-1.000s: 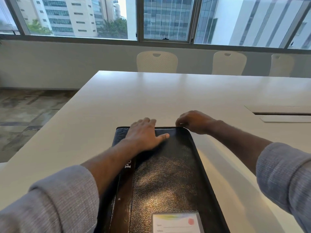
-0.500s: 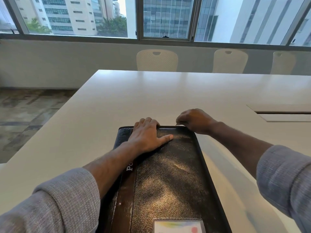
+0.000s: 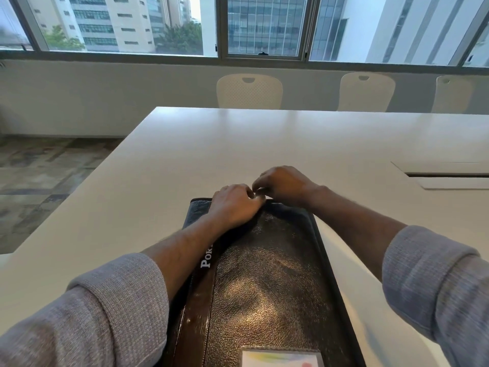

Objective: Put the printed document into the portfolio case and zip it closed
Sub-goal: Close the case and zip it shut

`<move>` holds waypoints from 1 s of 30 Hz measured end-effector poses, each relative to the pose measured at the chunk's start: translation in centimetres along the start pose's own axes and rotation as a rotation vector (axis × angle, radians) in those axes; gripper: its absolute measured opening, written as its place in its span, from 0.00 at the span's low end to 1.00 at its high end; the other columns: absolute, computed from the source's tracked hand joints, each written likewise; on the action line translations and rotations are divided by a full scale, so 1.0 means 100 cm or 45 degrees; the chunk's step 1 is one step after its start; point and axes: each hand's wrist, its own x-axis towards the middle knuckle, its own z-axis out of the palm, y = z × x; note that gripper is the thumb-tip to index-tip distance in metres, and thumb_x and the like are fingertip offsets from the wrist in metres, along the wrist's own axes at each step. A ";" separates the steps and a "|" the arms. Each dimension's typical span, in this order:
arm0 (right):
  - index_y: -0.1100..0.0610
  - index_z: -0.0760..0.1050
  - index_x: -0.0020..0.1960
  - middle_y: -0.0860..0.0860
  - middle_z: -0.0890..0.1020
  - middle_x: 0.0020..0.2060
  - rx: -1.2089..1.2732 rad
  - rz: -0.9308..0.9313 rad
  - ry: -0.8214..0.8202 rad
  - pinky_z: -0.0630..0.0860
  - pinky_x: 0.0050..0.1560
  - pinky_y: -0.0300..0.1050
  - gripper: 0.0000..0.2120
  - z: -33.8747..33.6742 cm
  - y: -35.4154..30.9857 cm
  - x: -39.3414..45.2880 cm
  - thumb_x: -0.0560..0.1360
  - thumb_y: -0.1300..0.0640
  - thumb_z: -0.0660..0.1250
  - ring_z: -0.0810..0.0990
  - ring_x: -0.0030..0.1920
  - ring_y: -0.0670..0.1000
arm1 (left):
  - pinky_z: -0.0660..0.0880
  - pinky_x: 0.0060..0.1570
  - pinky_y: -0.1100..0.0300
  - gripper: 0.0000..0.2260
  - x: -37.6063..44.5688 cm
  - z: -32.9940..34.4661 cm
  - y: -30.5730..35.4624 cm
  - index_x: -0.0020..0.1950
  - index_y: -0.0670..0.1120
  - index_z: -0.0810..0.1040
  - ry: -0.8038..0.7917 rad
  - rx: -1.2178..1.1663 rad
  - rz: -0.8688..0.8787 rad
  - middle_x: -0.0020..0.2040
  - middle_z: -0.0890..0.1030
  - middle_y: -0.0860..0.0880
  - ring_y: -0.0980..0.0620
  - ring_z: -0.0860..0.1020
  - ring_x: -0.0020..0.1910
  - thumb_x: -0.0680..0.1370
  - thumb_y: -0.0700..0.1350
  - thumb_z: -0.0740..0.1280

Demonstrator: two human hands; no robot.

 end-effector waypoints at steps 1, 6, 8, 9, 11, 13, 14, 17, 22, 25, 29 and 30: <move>0.49 0.83 0.53 0.49 0.85 0.48 0.026 0.043 0.012 0.77 0.46 0.48 0.09 0.003 -0.001 -0.001 0.75 0.56 0.67 0.81 0.48 0.51 | 0.75 0.53 0.52 0.20 0.003 -0.001 0.002 0.52 0.50 0.83 -0.002 -0.020 -0.052 0.51 0.84 0.50 0.48 0.79 0.50 0.73 0.63 0.62; 0.51 0.75 0.62 0.52 0.81 0.44 0.479 0.439 0.038 0.72 0.47 0.46 0.14 0.021 0.000 -0.015 0.76 0.55 0.67 0.77 0.45 0.53 | 0.76 0.55 0.50 0.16 0.010 0.000 0.012 0.50 0.50 0.84 -0.090 -0.056 -0.229 0.48 0.84 0.51 0.49 0.80 0.48 0.73 0.60 0.67; 0.54 0.72 0.61 0.51 0.78 0.43 0.496 0.598 0.069 0.71 0.46 0.46 0.14 0.028 0.001 -0.023 0.77 0.50 0.66 0.76 0.44 0.52 | 0.77 0.55 0.49 0.15 0.013 -0.001 0.014 0.49 0.47 0.84 -0.099 -0.085 -0.299 0.48 0.84 0.49 0.48 0.81 0.48 0.72 0.57 0.68; 0.55 0.73 0.57 0.51 0.77 0.43 0.450 0.668 0.089 0.71 0.46 0.46 0.14 0.032 0.000 -0.026 0.76 0.47 0.66 0.75 0.45 0.53 | 0.77 0.55 0.48 0.15 0.014 -0.002 0.016 0.49 0.46 0.83 -0.102 -0.104 -0.335 0.48 0.84 0.47 0.47 0.81 0.48 0.72 0.55 0.67; 0.55 0.74 0.48 0.53 0.78 0.43 0.338 0.740 0.115 0.71 0.45 0.48 0.16 0.038 -0.007 -0.032 0.76 0.41 0.63 0.76 0.45 0.55 | 0.78 0.55 0.48 0.14 0.015 -0.006 0.021 0.51 0.44 0.81 -0.088 -0.125 -0.396 0.49 0.83 0.45 0.45 0.81 0.49 0.72 0.51 0.67; 0.55 0.74 0.44 0.55 0.79 0.44 0.234 0.737 0.155 0.70 0.46 0.50 0.18 0.045 -0.015 -0.035 0.77 0.40 0.59 0.76 0.47 0.57 | 0.78 0.54 0.49 0.14 0.016 -0.008 0.024 0.52 0.42 0.80 -0.052 -0.108 -0.424 0.49 0.81 0.44 0.44 0.80 0.49 0.71 0.49 0.66; 0.56 0.74 0.44 0.55 0.79 0.44 0.208 0.732 0.190 0.69 0.47 0.51 0.18 0.048 -0.017 -0.036 0.77 0.41 0.58 0.76 0.47 0.57 | 0.78 0.51 0.51 0.13 0.016 -0.009 0.025 0.51 0.42 0.79 -0.032 -0.099 -0.422 0.48 0.81 0.44 0.43 0.80 0.48 0.70 0.48 0.66; 0.56 0.74 0.44 0.55 0.78 0.44 0.197 0.739 0.258 0.68 0.48 0.52 0.18 0.052 -0.019 -0.039 0.78 0.42 0.57 0.76 0.48 0.58 | 0.74 0.39 0.56 0.07 0.016 -0.008 0.022 0.42 0.43 0.76 0.035 -0.029 -0.378 0.42 0.79 0.45 0.45 0.78 0.42 0.70 0.46 0.66; 0.54 0.69 0.41 0.54 0.78 0.43 0.204 0.775 0.261 0.69 0.50 0.53 0.17 0.054 -0.018 -0.042 0.78 0.42 0.56 0.75 0.49 0.58 | 0.71 0.39 0.57 0.05 0.017 -0.019 0.008 0.39 0.44 0.73 0.111 0.110 -0.354 0.40 0.74 0.45 0.44 0.74 0.40 0.69 0.45 0.65; 0.54 0.70 0.42 0.54 0.78 0.44 0.224 0.790 0.242 0.69 0.51 0.53 0.18 0.052 -0.017 -0.043 0.78 0.41 0.56 0.75 0.49 0.57 | 0.71 0.37 0.58 0.05 0.015 -0.029 -0.003 0.36 0.44 0.72 0.067 0.119 -0.337 0.40 0.75 0.45 0.45 0.76 0.40 0.68 0.44 0.66; 0.53 0.70 0.42 0.53 0.78 0.44 0.226 0.797 0.227 0.70 0.52 0.53 0.18 0.053 -0.017 -0.043 0.79 0.40 0.55 0.75 0.49 0.56 | 0.72 0.35 0.58 0.06 0.011 -0.041 -0.016 0.39 0.42 0.79 0.047 0.083 -0.332 0.41 0.81 0.44 0.46 0.78 0.39 0.67 0.43 0.66; 0.53 0.71 0.42 0.53 0.78 0.43 0.225 0.798 0.225 0.70 0.52 0.53 0.18 0.052 -0.017 -0.043 0.79 0.40 0.55 0.75 0.49 0.56 | 0.73 0.36 0.58 0.07 0.009 -0.044 -0.020 0.40 0.42 0.80 0.053 0.088 -0.343 0.42 0.82 0.44 0.45 0.79 0.40 0.67 0.43 0.66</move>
